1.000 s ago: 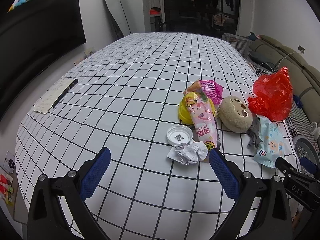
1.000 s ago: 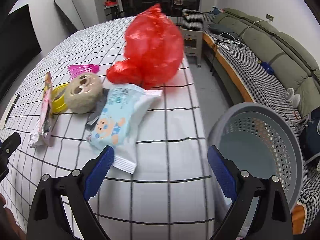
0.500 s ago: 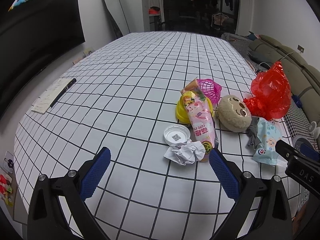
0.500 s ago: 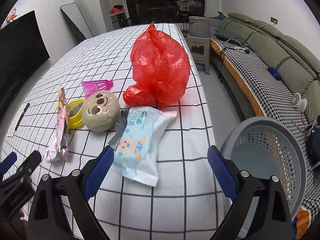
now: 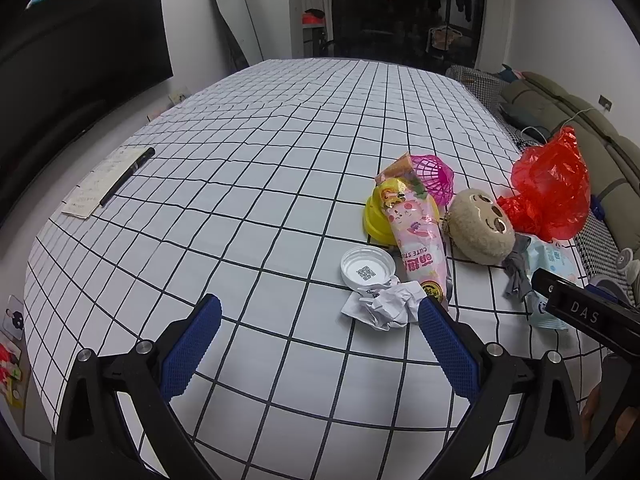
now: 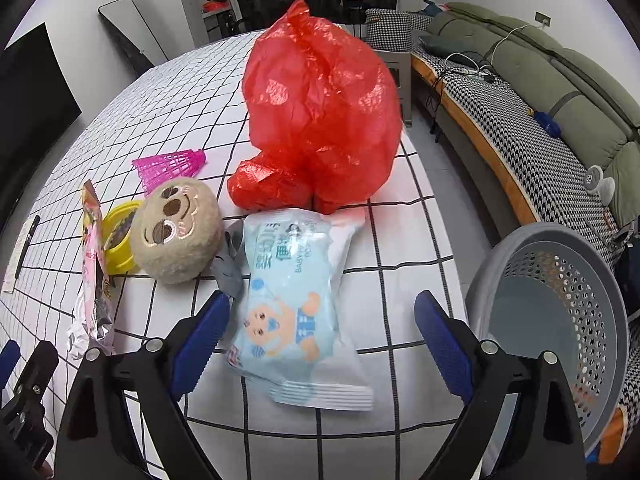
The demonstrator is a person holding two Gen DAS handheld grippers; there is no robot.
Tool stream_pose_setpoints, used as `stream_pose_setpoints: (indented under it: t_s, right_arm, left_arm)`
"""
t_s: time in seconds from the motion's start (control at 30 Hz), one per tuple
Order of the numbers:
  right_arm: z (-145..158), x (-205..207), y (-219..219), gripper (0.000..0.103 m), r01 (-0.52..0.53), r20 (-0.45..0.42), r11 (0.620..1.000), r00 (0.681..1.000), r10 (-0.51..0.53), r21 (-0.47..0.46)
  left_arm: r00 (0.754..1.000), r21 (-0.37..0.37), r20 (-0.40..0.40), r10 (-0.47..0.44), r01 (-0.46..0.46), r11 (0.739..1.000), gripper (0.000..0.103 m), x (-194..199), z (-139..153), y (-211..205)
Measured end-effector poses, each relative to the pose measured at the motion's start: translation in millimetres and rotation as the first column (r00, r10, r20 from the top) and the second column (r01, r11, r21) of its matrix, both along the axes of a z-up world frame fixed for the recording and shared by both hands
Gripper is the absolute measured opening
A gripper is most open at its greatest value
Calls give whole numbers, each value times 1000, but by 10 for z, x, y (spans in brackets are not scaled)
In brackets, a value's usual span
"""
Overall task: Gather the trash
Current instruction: 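Reach the right gripper to the light-blue wet-wipes pack and grasp it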
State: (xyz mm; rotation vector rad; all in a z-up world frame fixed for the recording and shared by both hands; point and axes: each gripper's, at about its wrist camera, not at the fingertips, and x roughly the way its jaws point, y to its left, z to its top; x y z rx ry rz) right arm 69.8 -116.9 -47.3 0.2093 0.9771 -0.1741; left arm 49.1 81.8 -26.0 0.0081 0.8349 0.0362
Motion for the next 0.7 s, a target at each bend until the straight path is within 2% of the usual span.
stream_pose_setpoints:
  t_s: [0.3,0.37,0.4,0.47,0.5,0.7]
  right_arm:
    - [-106,52,-59,89,5,-9,1000,1000,-5,-2]
    - [-102,41,-55,79,0,-5,1000,1000,0,-3]
    - [-100,36,-42,70,-1,-5,1000,1000,1,-11]
    - [-85,5,-33,62,-6,-3,1000,1000,6,-12]
    - [-80,-11,-28,52,-8,-3,1000,1000,8,-13]
    - [-31,-161,-18,48,-28,18,1000,999,28,10]
  left_arm:
    - [1000,6,2,2,-2,1000,97,-10,5,-3]
    - [1000,5,0,5,-5,1000,97,-16,3,12]
    - [1000,4,-1,6,-6,1000,97,-14,2,23]
    - [1000,0,-3,6,-6,1000,97,-24,1,38]
    - [1000,-4,-5,4,-4,1000,97,-30,-2,43]
    - [1000,-8,-24,-13,13,1000,97,-75,-64,65]
